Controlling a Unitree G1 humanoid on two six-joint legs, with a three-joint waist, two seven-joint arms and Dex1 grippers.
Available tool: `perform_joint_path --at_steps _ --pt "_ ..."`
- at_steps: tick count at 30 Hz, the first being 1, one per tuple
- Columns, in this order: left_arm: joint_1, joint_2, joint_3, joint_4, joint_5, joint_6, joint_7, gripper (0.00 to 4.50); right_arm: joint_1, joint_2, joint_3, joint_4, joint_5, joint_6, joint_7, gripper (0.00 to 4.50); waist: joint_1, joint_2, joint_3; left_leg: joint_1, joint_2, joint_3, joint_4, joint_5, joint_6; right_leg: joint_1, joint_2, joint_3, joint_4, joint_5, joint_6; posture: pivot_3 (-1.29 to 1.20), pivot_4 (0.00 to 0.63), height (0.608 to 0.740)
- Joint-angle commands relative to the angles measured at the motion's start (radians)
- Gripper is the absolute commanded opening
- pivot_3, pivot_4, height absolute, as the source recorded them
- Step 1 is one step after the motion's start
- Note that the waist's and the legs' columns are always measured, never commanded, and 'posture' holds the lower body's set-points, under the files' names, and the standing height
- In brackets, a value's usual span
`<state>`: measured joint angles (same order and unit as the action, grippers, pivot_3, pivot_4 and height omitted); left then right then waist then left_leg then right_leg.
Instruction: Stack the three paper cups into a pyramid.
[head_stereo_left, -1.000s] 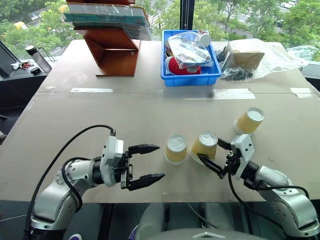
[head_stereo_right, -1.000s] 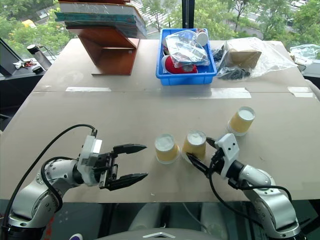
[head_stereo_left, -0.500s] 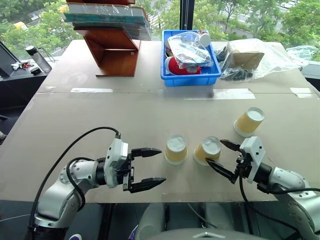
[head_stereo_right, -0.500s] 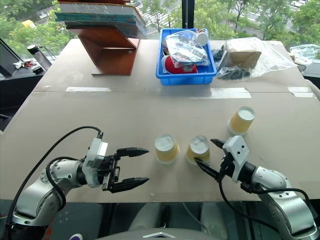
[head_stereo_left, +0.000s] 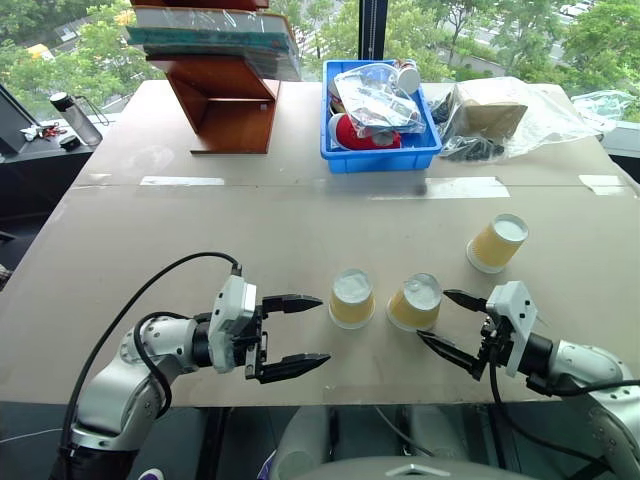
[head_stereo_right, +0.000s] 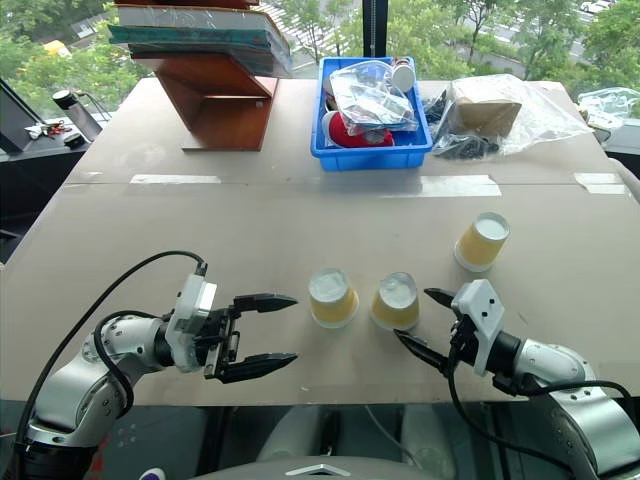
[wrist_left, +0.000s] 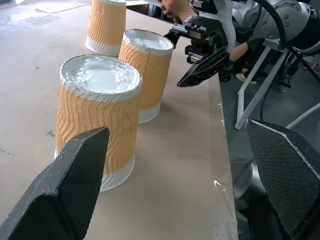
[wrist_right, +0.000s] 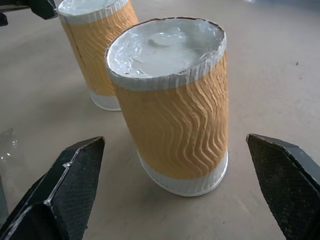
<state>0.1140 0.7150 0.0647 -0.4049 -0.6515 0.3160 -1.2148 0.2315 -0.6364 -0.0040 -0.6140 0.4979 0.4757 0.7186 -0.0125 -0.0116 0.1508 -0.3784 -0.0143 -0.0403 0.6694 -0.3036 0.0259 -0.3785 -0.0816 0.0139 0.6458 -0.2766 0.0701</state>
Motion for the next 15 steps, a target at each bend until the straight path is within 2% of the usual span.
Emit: perform_joint_path --at_steps 1,15 --pt "-0.001 0.004 0.009 -0.027 -0.011 -0.003 0.003 4.50 -0.017 -0.005 0.021 -0.038 0.022 0.012 0.021 4.48 0.000 0.000 0.000 0.000 0.000 0.000 0.000 0.000 0.000 0.000 0.000 0.000 0.000 0.000 0.000 0.00 0.150 0.740" --pt "-0.014 -0.003 -0.005 -0.020 -0.005 -0.003 0.011 4.50 -0.090 0.002 0.060 -0.031 0.040 0.058 0.020 4.48 0.000 0.000 0.000 0.000 0.000 0.000 0.000 0.000 -0.001 0.000 0.000 0.000 0.000 0.000 0.000 0.00 0.150 0.740"
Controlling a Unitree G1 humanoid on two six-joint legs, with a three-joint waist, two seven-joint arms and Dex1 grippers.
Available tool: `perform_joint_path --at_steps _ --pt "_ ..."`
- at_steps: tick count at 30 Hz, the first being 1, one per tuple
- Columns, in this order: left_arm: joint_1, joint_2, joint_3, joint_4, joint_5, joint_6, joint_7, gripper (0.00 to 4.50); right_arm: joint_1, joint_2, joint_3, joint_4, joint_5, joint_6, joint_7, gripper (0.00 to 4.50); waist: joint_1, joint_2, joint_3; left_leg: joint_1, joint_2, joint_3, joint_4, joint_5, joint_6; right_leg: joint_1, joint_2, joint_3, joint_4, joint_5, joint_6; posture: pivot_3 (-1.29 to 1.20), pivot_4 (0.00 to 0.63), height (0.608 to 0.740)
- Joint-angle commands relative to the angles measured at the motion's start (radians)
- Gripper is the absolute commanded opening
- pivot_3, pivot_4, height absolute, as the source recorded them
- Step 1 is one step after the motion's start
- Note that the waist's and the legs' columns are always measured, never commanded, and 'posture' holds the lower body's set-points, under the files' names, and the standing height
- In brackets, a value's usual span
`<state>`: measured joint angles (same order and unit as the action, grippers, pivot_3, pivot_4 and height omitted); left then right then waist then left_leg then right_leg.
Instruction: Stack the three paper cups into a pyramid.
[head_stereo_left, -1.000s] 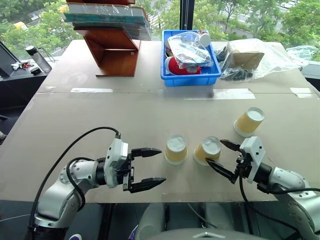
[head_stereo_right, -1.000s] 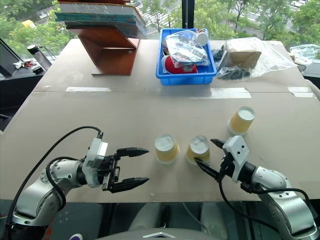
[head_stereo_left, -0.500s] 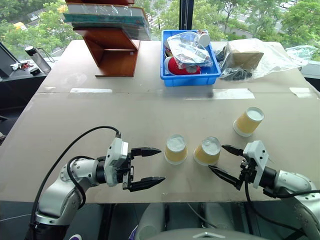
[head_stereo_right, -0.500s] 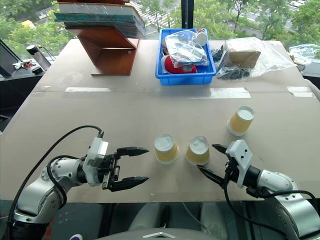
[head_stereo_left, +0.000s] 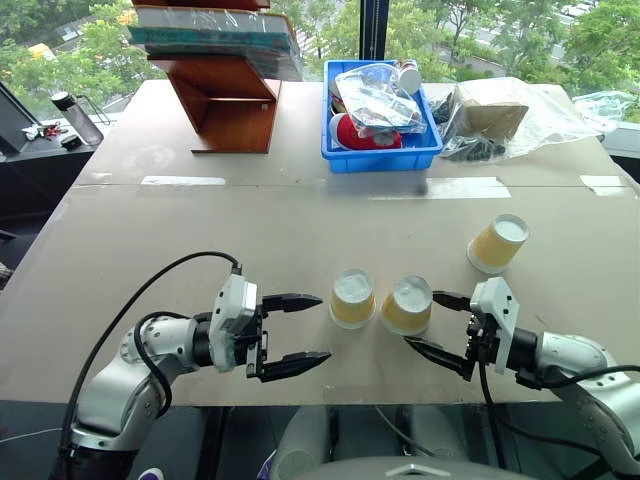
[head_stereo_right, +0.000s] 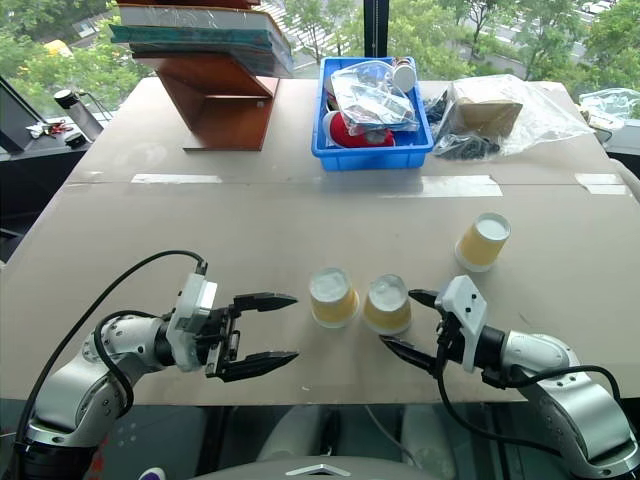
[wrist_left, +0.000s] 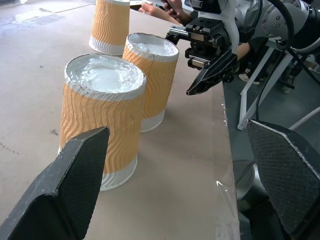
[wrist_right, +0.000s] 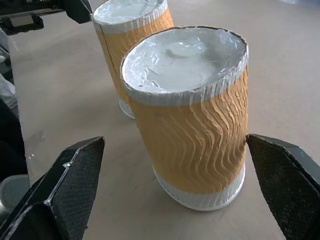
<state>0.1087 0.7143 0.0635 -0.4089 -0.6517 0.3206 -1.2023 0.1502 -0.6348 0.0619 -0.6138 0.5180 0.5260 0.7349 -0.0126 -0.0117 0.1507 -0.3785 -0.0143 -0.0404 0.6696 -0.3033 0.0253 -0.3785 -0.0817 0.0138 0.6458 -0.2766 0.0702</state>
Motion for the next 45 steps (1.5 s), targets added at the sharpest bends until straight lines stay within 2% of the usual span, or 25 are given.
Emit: perform_joint_path --at_steps 1,9,14,17,21,27,35,45 --pt "-0.010 -0.004 -0.005 -0.014 -0.005 -0.008 -0.003 4.50 -0.009 -0.003 -0.005 -0.032 0.023 0.011 0.007 4.48 0.001 0.000 0.000 0.000 0.000 0.000 0.000 0.000 0.000 0.000 0.000 0.000 0.000 0.000 0.000 0.00 0.150 0.740" --pt "0.010 -0.002 0.005 -0.013 -0.009 -0.024 -0.015 4.50 -0.007 -0.008 -0.054 -0.037 0.015 0.000 -0.015 4.48 0.000 0.000 0.000 0.000 0.000 0.000 0.000 0.000 0.000 0.000 0.000 0.000 0.000 0.000 0.000 0.00 0.150 0.740" --pt "0.064 0.006 0.075 -0.033 -0.037 -0.044 -0.022 4.50 0.126 -0.008 -0.332 -0.096 0.081 0.021 -0.088 4.48 0.008 0.000 0.000 -0.001 0.000 0.000 0.000 0.000 0.000 0.000 0.000 -0.001 0.000 0.000 0.000 0.00 0.150 0.740" --pt "0.069 0.003 0.082 -0.031 -0.035 -0.049 -0.023 4.50 0.172 -0.001 -0.407 -0.100 0.089 0.027 -0.113 4.48 0.008 0.000 0.000 0.000 0.000 0.000 0.000 -0.001 0.001 0.001 0.000 0.000 0.000 0.000 0.000 0.00 0.150 0.740" --pt "0.063 -0.005 0.073 -0.022 -0.028 -0.056 -0.019 4.50 0.159 0.025 -0.475 -0.055 0.091 0.019 -0.164 4.48 0.000 0.000 -0.001 0.001 0.000 0.000 0.000 -0.001 0.002 0.001 0.000 0.001 0.002 0.000 0.000 0.00 0.150 0.740" --pt "0.045 -0.011 0.057 -0.004 -0.020 -0.067 -0.025 4.50 0.081 0.060 -0.457 0.007 0.021 0.010 -0.262 4.48 0.000 0.000 -0.001 0.001 0.000 0.001 0.000 -0.001 0.002 0.001 0.000 0.001 0.002 0.000 0.000 0.00 0.150 0.740" --pt "0.041 -0.016 0.058 -0.003 -0.018 -0.075 -0.023 4.50 -0.088 0.119 -0.358 0.119 -0.065 0.019 -0.361 4.48 -0.001 0.000 -0.001 0.001 0.000 0.002 0.000 0.000 0.000 0.000 0.000 0.002 0.002 0.000 0.000 0.00 0.150 0.740" --pt "0.071 -0.008 0.085 -0.026 -0.026 -0.078 -0.008 4.50 -0.223 0.157 -0.316 0.253 -0.135 -0.004 -0.401 4.48 -0.001 0.000 0.000 0.001 0.000 0.002 0.000 0.000 -0.001 0.000 0.000 0.002 0.002 0.000 0.000 0.00 0.150 0.740"
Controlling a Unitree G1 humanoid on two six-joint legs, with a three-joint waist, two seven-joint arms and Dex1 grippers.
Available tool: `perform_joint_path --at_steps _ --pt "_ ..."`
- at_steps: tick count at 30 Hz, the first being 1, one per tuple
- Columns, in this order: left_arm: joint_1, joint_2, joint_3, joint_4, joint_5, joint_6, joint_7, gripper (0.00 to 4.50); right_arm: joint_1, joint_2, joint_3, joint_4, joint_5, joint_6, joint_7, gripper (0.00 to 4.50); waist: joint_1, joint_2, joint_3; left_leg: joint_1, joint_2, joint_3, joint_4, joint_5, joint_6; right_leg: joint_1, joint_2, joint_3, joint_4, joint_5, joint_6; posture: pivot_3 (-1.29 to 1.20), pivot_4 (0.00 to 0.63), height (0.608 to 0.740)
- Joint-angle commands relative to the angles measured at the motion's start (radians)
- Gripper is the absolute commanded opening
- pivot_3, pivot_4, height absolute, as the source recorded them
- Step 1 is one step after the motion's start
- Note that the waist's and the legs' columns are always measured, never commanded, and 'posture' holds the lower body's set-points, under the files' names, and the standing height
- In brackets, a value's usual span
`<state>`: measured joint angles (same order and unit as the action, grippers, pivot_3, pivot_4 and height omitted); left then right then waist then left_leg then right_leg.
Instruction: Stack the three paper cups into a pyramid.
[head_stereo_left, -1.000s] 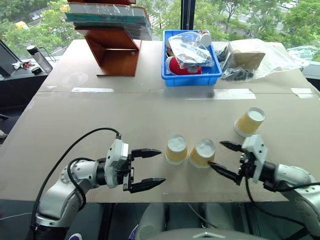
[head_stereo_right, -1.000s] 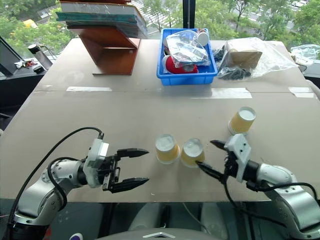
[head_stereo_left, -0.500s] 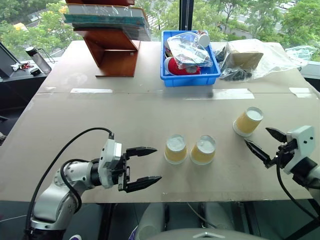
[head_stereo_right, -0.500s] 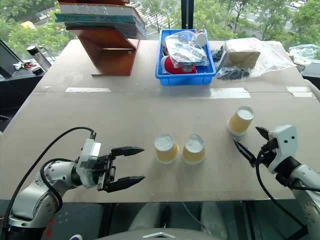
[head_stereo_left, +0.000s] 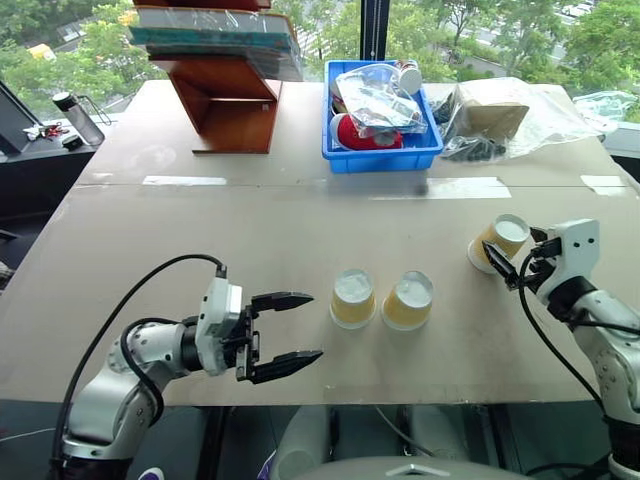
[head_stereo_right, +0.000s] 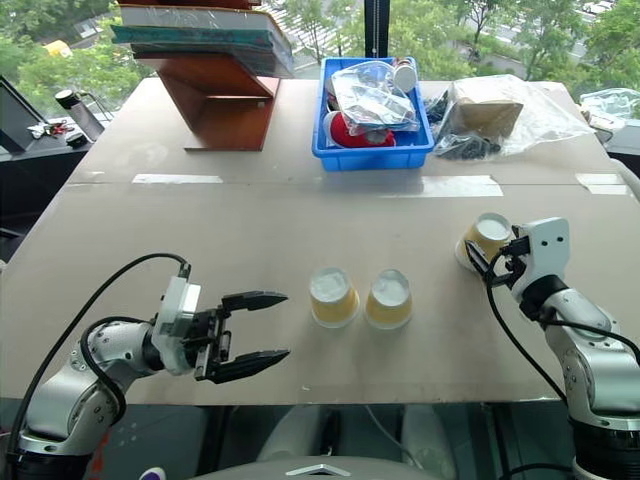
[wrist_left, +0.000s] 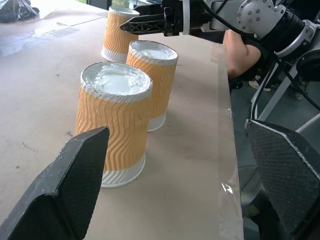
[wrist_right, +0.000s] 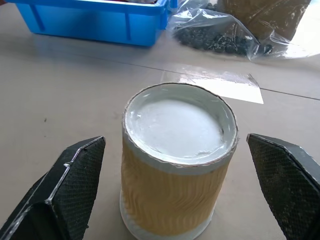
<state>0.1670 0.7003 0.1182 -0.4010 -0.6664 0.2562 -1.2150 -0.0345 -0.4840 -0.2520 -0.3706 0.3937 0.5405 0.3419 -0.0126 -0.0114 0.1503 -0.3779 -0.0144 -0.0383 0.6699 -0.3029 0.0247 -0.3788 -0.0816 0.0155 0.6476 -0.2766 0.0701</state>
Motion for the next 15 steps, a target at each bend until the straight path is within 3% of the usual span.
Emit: perform_joint_path --at_steps 1,4,9,15 --pt "0.015 0.007 0.032 -0.036 -0.012 -0.014 0.006 4.50 -0.047 0.009 0.002 0.016 -0.013 -0.019 -0.007 4.48 -0.002 0.000 0.000 0.000 0.000 0.000 0.000 0.000 0.000 0.000 0.000 0.000 0.000 0.000 0.000 0.00 0.150 0.740" --pt "0.019 0.006 0.033 -0.044 -0.013 -0.010 0.012 4.50 -0.070 0.021 0.011 0.028 -0.026 -0.020 -0.012 4.48 -0.003 0.000 0.000 0.000 0.000 0.000 0.000 0.000 0.000 0.000 0.000 0.000 0.000 0.000 0.000 0.00 0.150 0.740" --pt "0.024 0.008 0.033 -0.050 -0.012 -0.008 0.018 4.50 -0.080 0.033 0.026 0.014 -0.030 -0.011 -0.002 2.35 -0.001 0.000 0.000 0.000 0.000 0.000 0.000 0.000 0.000 0.000 0.000 0.000 0.000 0.000 0.000 0.00 0.150 0.740" --pt "0.028 0.005 0.028 -0.047 -0.007 -0.014 0.021 4.50 -0.093 0.003 0.004 -0.049 0.026 0.010 0.057 2.35 -0.002 0.001 0.000 0.000 0.000 0.000 0.000 0.000 0.000 0.000 0.000 0.000 0.000 0.000 0.000 0.00 0.150 0.740"
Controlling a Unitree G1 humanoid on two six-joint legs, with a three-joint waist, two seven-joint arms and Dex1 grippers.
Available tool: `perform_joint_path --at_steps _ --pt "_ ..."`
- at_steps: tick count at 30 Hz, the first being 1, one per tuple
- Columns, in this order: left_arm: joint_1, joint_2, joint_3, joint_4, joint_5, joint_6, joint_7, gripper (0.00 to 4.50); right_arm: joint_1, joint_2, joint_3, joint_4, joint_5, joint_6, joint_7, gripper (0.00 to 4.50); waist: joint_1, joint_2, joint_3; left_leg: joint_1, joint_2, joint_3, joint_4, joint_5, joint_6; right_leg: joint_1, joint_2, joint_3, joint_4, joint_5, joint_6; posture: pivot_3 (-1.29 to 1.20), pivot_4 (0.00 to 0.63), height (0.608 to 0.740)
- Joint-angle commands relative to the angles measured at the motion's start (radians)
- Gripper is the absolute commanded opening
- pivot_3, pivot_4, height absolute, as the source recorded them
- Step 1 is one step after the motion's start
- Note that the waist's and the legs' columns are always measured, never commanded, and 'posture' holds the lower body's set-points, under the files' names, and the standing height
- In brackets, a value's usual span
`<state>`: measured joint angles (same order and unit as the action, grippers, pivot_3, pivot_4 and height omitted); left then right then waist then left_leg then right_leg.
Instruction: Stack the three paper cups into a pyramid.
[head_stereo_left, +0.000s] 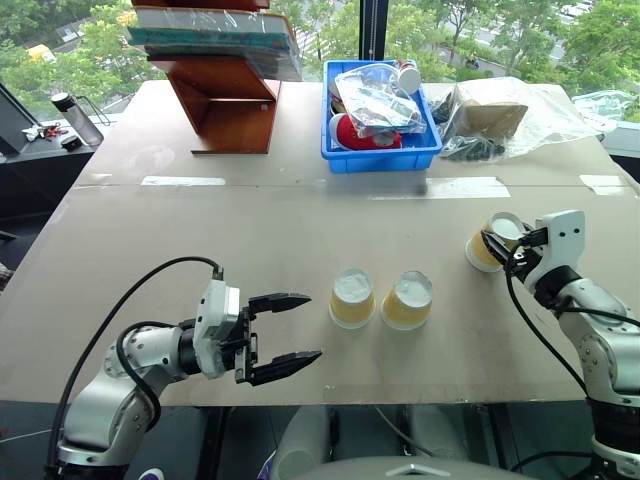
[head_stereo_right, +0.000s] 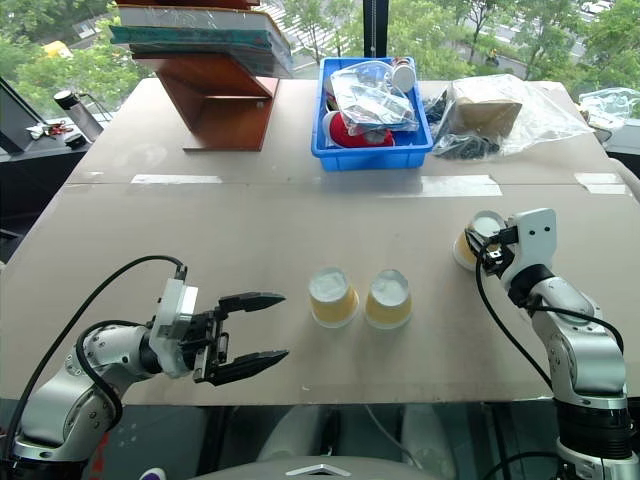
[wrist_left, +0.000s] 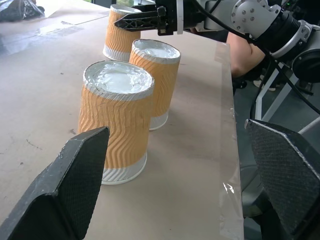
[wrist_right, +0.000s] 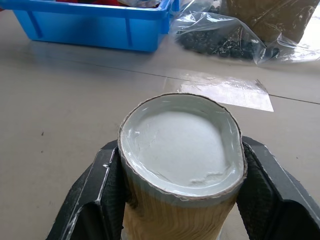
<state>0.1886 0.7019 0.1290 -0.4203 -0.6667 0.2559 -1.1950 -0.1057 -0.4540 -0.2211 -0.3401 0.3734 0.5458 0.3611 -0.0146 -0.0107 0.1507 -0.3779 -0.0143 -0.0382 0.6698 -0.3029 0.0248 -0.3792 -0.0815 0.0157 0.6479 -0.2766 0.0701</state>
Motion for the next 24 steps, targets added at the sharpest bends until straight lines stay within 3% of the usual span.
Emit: perform_joint_path --at_steps 1,9,16,24 --pt "0.006 0.002 0.016 -0.026 -0.006 -0.014 0.001 4.50 -0.027 -0.042 -0.035 -0.112 0.091 0.027 0.068 2.35 0.000 0.000 0.000 0.000 0.000 0.000 0.000 0.000 0.000 0.000 0.000 0.000 0.000 0.000 0.000 0.00 0.150 0.740" --pt "-0.005 -0.004 0.001 -0.007 -0.003 -0.017 -0.008 4.50 -0.110 -0.203 -0.049 -0.346 0.506 0.249 0.234 2.35 0.000 0.000 0.000 0.000 0.001 -0.001 0.000 -0.002 0.003 0.000 0.000 -0.001 0.000 0.000 0.000 0.00 0.150 0.740" --pt "-0.007 -0.016 -0.014 -0.011 0.002 -0.020 0.001 4.50 -0.265 -0.277 0.053 -0.367 0.606 0.336 0.244 2.35 0.002 0.000 0.000 -0.001 0.000 -0.002 0.000 -0.002 0.003 0.000 -0.001 -0.002 -0.001 0.000 0.000 0.00 0.150 0.740" --pt "0.010 -0.029 -0.013 -0.029 0.007 -0.021 0.020 4.50 -0.287 -0.295 0.157 -0.363 0.549 0.286 0.322 2.35 0.002 0.000 0.000 -0.002 0.000 -0.003 0.000 -0.001 0.002 0.000 -0.001 -0.003 -0.002 0.000 0.000 0.00 0.150 0.740"
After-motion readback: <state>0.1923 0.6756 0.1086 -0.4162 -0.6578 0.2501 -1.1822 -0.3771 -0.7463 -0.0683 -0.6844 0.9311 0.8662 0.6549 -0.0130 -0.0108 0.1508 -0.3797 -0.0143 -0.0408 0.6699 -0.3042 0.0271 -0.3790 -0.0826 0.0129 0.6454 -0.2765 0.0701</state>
